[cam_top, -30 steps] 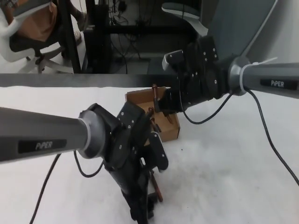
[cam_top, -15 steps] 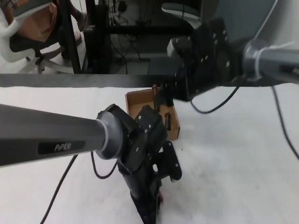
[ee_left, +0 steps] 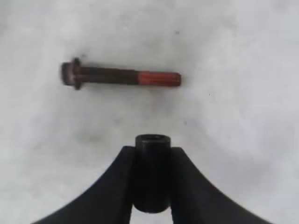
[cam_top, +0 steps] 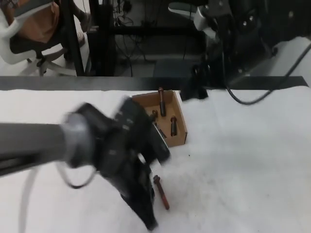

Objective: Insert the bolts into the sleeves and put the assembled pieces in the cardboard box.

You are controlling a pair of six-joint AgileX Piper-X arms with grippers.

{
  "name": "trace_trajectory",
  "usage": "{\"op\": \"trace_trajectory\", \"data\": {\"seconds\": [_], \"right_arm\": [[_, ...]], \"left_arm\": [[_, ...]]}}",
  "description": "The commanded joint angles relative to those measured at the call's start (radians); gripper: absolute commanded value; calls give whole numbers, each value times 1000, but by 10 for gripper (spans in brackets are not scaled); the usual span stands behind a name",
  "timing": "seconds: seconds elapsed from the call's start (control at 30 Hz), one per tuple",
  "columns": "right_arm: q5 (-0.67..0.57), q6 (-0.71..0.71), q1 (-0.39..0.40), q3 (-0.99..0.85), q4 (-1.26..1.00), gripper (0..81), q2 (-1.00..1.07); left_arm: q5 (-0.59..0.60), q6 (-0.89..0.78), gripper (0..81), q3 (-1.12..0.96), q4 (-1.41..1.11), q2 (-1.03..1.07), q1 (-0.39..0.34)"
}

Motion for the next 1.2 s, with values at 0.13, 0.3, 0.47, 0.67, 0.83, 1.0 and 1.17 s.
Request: {"op": "trace_trajectory", "data": {"seconds": [0.13, 0.3, 0.47, 0.67, 0.83, 1.0, 1.17], "right_arm": [[8, 31, 68, 154, 19, 599, -7], [101, 85, 181, 204, -59, 563, 31], [166, 85, 246, 154, -55, 563, 108], [184, 75, 250, 68, -42, 563, 225], [184, 54, 254, 24, -31, 563, 313], [159, 58, 259, 11, 21, 563, 347], [155, 41, 275, 11, -21, 563, 351]], "left_arm": [[74, -258, 17, 218, -272, -380, 73], [79, -390, 17, 424, -496, -659, 67], [82, -533, 17, 569, -531, -896, 67], [77, -559, 17, 648, -531, -1068, 67], [77, -559, 17, 652, -514, -1093, 67], [77, -559, 17, 652, -498, -1093, 67], [77, -559, 17, 652, -490, -1093, 67]]}}
